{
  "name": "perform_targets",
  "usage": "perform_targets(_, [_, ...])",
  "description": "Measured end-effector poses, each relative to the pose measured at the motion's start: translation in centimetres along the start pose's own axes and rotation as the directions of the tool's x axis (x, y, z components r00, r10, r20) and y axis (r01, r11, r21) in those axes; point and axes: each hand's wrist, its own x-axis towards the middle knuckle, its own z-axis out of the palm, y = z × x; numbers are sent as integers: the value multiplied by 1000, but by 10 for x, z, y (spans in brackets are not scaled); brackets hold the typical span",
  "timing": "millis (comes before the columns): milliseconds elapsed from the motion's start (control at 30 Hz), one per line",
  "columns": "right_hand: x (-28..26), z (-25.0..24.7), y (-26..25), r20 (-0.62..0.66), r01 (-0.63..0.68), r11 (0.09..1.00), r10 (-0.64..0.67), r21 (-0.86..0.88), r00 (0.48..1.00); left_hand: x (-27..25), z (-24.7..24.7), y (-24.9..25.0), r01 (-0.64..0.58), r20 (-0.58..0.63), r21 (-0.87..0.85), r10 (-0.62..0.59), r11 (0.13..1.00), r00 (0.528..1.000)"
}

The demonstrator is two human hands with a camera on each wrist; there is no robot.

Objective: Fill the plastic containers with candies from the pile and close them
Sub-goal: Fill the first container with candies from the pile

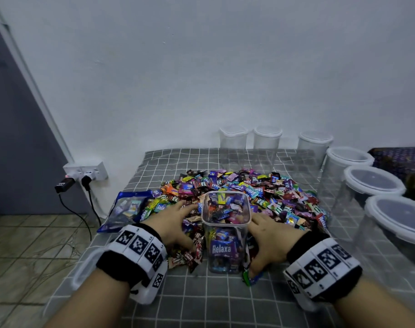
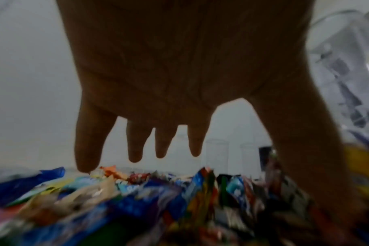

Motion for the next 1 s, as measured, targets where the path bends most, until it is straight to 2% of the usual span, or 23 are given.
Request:
perform_targets(67, [0, -1, -7, 35, -19, 995, 22, -100, 999, 7, 11, -1, 13, 91, 84, -21, 996, 996])
perform_targets(233, [10, -1, -6, 46, -52, 991, 58, -124, 997, 22, 28, 3, 5, 121, 167, -26, 986, 992])
perform_targets(500, [21, 2, 7, -35, -47, 998, 46, -43, 998, 22, 24, 7, -9, 6, 187, 8, 982, 1000])
perform_targets(733, [22, 1, 7, -193, 1, 1000, -2, -3, 981, 7, 15, 21, 2, -131, 219, 28, 976, 991])
perform_targets(1000, [20, -2, 7, -279, -24, 999, 12, -40, 960, 2, 13, 24, 0, -228, 91, 21, 996, 973])
